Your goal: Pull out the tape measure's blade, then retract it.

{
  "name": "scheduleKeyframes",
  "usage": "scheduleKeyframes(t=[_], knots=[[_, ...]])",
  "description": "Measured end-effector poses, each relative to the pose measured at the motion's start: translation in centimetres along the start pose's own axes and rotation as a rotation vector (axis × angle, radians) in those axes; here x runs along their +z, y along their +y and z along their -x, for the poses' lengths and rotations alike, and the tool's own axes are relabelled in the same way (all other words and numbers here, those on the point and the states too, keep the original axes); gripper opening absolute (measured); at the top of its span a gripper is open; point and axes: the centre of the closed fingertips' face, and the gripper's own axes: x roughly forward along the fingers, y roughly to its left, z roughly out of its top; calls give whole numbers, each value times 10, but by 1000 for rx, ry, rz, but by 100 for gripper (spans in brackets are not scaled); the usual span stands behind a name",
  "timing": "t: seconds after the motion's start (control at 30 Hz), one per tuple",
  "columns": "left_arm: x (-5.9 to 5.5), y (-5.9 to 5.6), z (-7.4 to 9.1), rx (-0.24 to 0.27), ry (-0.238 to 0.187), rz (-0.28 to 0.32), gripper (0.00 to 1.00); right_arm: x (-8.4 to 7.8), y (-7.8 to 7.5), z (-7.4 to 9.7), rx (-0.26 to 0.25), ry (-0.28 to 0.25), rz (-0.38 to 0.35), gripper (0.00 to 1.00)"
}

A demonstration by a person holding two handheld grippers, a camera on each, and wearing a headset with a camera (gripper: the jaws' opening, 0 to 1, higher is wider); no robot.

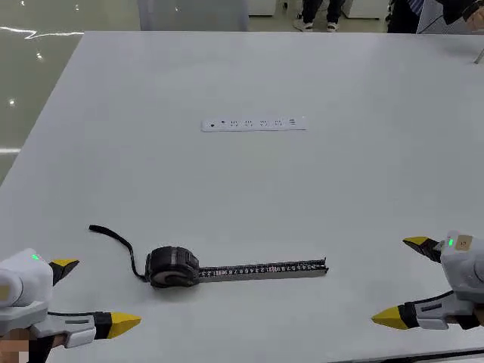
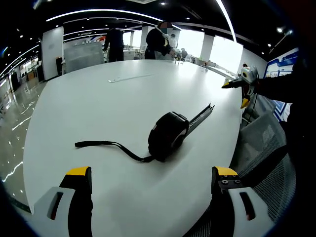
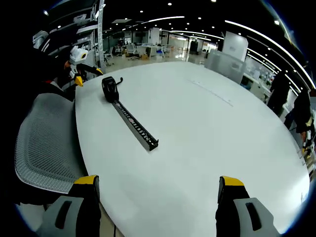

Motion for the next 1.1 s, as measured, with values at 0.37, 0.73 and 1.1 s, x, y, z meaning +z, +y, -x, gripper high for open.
scheduleKeyframes(t=[0.37,0.73,1.1], knots=[[8,-4,-3,1,-14,30,99,2,-3,-2,10,22,30,99],[20,-13,-12,10,-27,33,99,13,-6,-6,8,35,71,99],[27,-22,-22,15,-40,54,99,29,-11,-13,41,53,100,99]])
